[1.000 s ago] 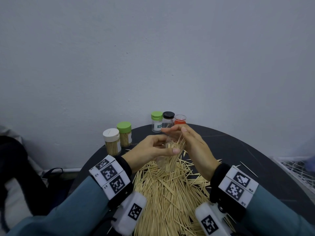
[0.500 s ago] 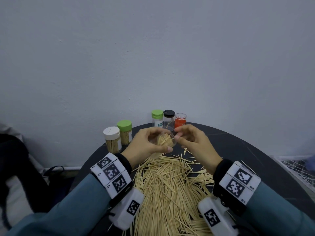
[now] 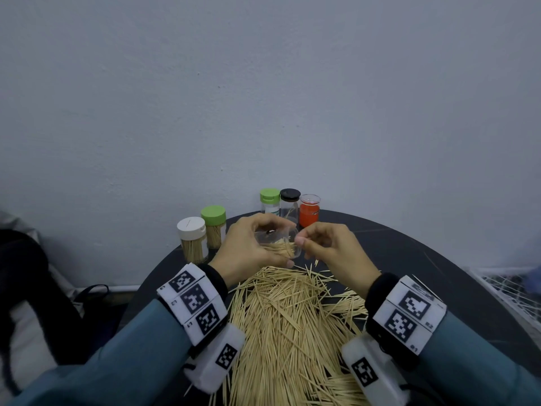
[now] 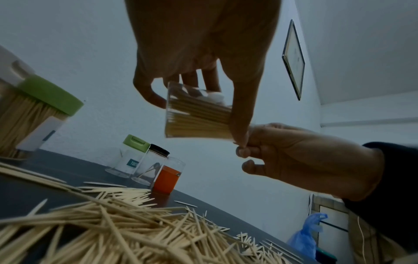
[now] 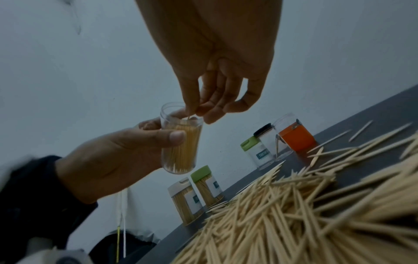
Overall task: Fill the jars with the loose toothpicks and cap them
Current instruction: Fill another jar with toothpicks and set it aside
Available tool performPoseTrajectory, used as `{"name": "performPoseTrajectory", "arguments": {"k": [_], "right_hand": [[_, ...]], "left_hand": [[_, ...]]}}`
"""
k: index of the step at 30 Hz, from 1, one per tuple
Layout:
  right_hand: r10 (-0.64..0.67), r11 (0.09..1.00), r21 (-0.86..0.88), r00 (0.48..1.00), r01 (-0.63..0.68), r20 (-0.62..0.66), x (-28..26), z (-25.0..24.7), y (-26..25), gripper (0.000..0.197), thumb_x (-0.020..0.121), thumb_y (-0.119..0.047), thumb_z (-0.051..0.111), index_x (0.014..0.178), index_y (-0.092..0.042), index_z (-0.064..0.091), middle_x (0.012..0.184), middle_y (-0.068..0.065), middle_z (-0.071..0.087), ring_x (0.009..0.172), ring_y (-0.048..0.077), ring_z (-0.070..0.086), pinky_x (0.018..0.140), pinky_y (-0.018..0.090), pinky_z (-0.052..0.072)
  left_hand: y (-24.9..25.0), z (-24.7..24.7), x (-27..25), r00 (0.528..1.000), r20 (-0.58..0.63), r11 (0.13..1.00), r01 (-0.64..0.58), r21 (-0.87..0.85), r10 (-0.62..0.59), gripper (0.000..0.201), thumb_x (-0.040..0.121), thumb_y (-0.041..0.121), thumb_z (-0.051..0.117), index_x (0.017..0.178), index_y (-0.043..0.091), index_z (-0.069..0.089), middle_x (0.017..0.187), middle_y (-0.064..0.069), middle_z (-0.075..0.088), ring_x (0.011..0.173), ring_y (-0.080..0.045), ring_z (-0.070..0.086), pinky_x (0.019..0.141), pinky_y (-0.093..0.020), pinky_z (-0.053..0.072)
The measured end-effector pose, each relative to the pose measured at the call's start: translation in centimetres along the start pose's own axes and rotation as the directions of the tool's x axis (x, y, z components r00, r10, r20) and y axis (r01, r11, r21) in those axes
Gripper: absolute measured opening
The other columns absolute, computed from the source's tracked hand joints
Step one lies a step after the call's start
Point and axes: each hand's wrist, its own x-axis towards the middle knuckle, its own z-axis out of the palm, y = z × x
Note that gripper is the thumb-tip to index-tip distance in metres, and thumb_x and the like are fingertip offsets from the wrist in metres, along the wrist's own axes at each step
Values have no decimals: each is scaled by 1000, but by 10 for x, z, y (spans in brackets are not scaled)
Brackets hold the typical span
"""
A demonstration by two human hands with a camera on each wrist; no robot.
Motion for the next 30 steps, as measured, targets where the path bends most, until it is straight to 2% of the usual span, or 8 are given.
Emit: {"name": "performPoseTrajectory", "arguments": {"k": [7, 10, 13, 16, 19, 22, 25, 30], "right_hand": [[14, 998, 65, 1000, -13, -15, -3, -4, -6, 7, 82, -21, 69, 81, -16, 74, 69, 2, 67, 57, 0, 52, 57, 13, 42], [85, 995, 48, 994, -82, -74, 0, -16, -5, 9, 87, -22, 63, 86, -19, 71, 76, 1, 67, 61, 6, 55, 62, 16, 44], [237, 958, -156, 971, -240, -40, 3, -35, 0, 9, 89, -19, 60, 97, -21, 62, 98, 2, 65, 82, 11, 59, 68, 17, 44], [520, 741, -539, 850, -400, 84, 6, -61, 10, 37, 89, -20, 60, 123, -16, 48, 116, 4, 55, 103, 17, 54, 70, 21, 44], [659, 460, -799, 752, -388, 14, 5, -85, 23, 51, 90, -19, 59, 135, -8, 39, 136, 11, 46, 123, 24, 47, 91, 27, 41], [734, 272, -889, 677, -367, -55, -1, -98, 31, 47, 94, -17, 50, 136, -3, 36, 140, 14, 42, 127, 26, 44, 96, 28, 40], [764, 198, -919, 641, -342, -74, -10, -99, 35, 39, 96, -17, 43, 133, -3, 43, 138, 13, 46, 127, 26, 45, 99, 30, 38], [768, 212, -918, 638, -335, -56, -16, -84, 34, 36, 98, -12, 36, 131, 0, 46, 137, 14, 48, 127, 26, 46, 101, 30, 37]], "left_hand": [[-3, 2, 1, 999, 4, 999, 42, -33, -42, 57, 51, 13, 92, 100, 32, 70, 104, 5, 70, 104, -10, 62, 97, -39, 48], [-3, 3, 2, 998, 3, 996, 70, -57, -70, 54, 54, 17, 91, 102, 33, 69, 106, 6, 69, 105, -9, 61, 98, -35, 47], [-4, 5, 2, 997, 20, 995, 74, -72, -73, 52, 58, 21, 89, 106, 28, 69, 109, 6, 68, 106, -10, 61, 95, -27, 46], [-5, 8, 3, 995, 46, 991, 96, -91, -92, 50, 61, 23, 87, 107, 29, 68, 110, 6, 67, 106, -11, 60, 92, -26, 47], [-5, 11, 3, 994, 71, 990, 95, -105, -87, 49, 61, 24, 87, 106, 32, 68, 110, 7, 67, 107, -11, 60, 97, -34, 47], [-5, 13, 4, 994, 80, 991, 86, -98, -78, 51, 61, 24, 87, 107, 31, 68, 111, 7, 67, 107, -10, 59, 99, -34, 45], [-2, 15, 3, 993, 94, 993, 74, -90, -66, 50, 61, 23, 87, 108, 28, 67, 110, 8, 67, 105, -7, 59, 97, -29, 44], [1, 16, 0, 991, 116, 993, 76, -86, -66, 52, 62, 24, 87, 110, 26, 66, 110, 11, 67, 107, -5, 58, 100, -30, 42]]}}
